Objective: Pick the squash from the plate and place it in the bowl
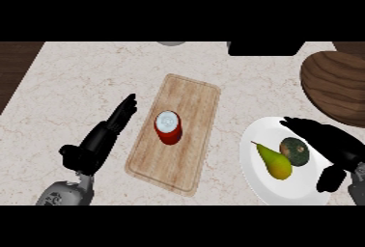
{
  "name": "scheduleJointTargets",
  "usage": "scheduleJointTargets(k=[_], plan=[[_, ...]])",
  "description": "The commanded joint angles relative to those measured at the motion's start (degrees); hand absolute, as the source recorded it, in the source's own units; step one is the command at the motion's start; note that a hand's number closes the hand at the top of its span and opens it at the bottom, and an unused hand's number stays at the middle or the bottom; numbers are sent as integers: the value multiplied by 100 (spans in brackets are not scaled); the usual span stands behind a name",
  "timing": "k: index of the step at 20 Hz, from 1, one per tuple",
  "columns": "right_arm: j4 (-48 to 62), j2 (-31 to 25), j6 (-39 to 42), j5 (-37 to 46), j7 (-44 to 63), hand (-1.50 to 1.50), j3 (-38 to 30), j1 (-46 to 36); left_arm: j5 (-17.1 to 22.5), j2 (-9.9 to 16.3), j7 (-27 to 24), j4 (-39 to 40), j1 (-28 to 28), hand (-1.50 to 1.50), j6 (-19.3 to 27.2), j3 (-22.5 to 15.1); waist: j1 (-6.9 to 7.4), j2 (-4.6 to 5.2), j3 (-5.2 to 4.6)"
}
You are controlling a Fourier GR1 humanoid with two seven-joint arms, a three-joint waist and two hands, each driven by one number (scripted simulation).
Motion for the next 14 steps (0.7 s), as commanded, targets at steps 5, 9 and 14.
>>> scheduleJointTargets(k=[5, 9, 14], plan=[[705, 285, -286, 621, -491, -150, -156, 121, -162, -166, -98, 291, -111, 0, -261, 313, -11, 3, 0], [1212, 490, -130, 874, -646, -150, -336, -342, -282, -243, -86, 89, 146, 0, -374, 366, 3, 1, 0], [1968, 841, -521, 1149, -962, -150, -439, -661, -446, -400, 54, -162, 200, 0, -400, 320, 12, 2, 0]])
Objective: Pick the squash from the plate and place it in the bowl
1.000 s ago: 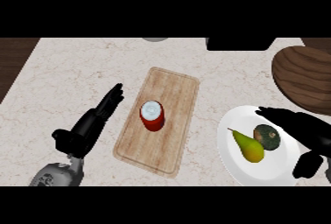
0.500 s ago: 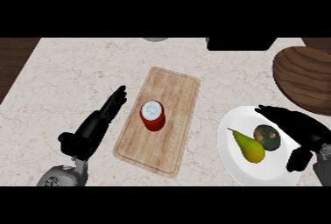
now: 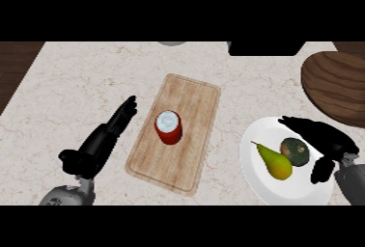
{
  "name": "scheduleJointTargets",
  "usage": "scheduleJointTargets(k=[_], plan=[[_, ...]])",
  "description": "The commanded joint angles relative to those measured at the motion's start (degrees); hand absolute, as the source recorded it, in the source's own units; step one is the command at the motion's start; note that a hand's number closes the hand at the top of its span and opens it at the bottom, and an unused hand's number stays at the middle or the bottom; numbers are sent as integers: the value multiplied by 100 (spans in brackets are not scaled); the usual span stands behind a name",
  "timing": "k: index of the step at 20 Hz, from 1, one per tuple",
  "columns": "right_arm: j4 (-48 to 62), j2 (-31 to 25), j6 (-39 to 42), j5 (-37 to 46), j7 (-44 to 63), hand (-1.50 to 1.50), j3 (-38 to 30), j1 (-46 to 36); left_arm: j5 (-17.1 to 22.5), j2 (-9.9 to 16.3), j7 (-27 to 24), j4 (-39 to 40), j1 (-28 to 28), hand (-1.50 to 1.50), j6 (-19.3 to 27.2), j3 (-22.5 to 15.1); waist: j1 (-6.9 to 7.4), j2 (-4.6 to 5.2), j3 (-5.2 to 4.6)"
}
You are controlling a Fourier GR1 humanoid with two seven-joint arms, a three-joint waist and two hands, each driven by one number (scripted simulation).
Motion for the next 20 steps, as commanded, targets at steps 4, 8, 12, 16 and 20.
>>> scheduleJointTargets(k=[4, 8, 12, 16, 20], plan=[[515, 213, -257, 176, -754, 150, -70, -305, -257, -246, -366, 526, -120, 0, -60, 53, -6, 4, 0], [1007, 474, -1017, 409, -973, 150, -190, -512, -204, -155, -310, 377, -17, 0, -230, 173, 7, 4, 0], [965, 699, -1120, 515, -856, 150, -323, -534, -181, -303, 392, -109, -184, 0, -158, 229, 1, -1, 1], [915, 538, -1149, 638, -1260, 150, -431, -416, -265, -328, 241, -143, 80, 0, -310, 235, -4, -3, 0], [356, -39, -1162, 634, -2281, 150, -124, 205, -301, -347, -46, 203, -86, 0, -242, 339, -45, -6, -1]])
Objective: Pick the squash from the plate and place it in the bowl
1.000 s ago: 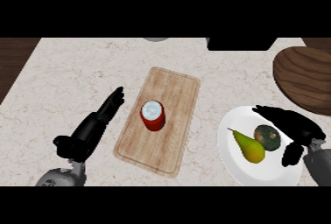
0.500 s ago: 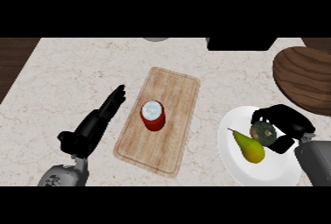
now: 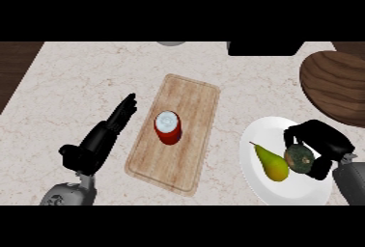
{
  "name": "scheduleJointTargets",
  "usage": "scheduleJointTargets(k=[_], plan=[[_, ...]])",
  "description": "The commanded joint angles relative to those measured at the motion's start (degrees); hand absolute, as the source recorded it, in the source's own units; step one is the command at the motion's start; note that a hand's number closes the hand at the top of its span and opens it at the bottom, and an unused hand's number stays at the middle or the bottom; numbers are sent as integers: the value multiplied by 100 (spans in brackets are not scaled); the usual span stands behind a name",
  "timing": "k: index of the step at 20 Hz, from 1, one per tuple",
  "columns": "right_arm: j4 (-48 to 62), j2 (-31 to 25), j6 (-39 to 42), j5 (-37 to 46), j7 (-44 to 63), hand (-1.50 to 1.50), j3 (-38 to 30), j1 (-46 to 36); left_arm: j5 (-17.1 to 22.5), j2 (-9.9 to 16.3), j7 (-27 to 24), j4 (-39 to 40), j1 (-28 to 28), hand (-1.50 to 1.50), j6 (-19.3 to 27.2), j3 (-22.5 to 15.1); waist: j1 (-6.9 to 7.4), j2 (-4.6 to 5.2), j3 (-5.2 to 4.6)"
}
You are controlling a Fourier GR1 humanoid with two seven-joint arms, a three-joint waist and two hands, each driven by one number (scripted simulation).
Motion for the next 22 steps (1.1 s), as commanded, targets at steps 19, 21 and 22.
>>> scheduleJointTargets(k=[19, 21, 22], plan=[[-1943, -106, 183, -2645, -23, 150, -2467, -53, -152, -175, 68, -17, -36, 0, 33, -33, -56, -11, 1], [-1719, -193, 312, -2757, 154, 150, -2624, -255, 113, 81, 467, -181, -197, 0, -195, 246, 5, -1, 3], [-1817, -255, 473, -2730, 453, 150, -2598, -409, -12, 4, 19, 195, -210, 0, -191, 221, -1, 4, 0]])
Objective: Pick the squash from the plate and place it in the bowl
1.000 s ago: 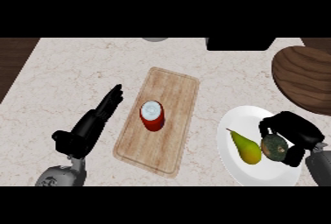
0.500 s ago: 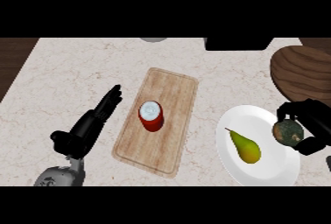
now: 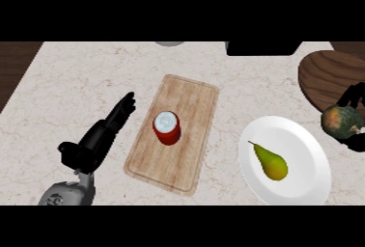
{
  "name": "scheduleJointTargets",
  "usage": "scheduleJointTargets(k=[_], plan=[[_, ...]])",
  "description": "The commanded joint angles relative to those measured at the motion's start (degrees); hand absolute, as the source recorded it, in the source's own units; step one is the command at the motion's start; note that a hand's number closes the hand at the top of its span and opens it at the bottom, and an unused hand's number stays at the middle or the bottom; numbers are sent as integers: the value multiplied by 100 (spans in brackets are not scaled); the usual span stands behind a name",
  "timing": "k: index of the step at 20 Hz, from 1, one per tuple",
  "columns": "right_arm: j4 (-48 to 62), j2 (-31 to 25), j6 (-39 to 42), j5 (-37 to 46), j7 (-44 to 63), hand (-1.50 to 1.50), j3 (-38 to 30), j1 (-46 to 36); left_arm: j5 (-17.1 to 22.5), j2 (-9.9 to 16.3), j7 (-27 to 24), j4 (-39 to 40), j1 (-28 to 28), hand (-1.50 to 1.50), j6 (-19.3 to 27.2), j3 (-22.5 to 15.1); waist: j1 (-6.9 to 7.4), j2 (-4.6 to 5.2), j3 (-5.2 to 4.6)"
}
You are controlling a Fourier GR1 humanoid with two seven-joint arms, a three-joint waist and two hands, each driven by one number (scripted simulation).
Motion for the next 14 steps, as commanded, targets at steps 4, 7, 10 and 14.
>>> scheduleJointTargets(k=[4, 7, 10, 14], plan=[[1049, -297, -225, 231, 339, 150, -198, -953, -118, -79, -284, 226, -50, 0, -57, -1, 101, 29, 2], [1951, -449, -1065, 675, -152, 150, -293, -1111, -287, -204, -99, -140, 120, 0, 61, -277, 149, 37, 7], [2811, -560, -1842, 909, -372, 150, -475, -1608, -23, -60, -19, -331, 219, 0, -153, -126, 240, 57, 11], [4161, -823, -2487, 916, -1114, 150, -700, -2185, -155, -216, -17, 247, -385, 0, -31, -61, 194, 77, 12]])
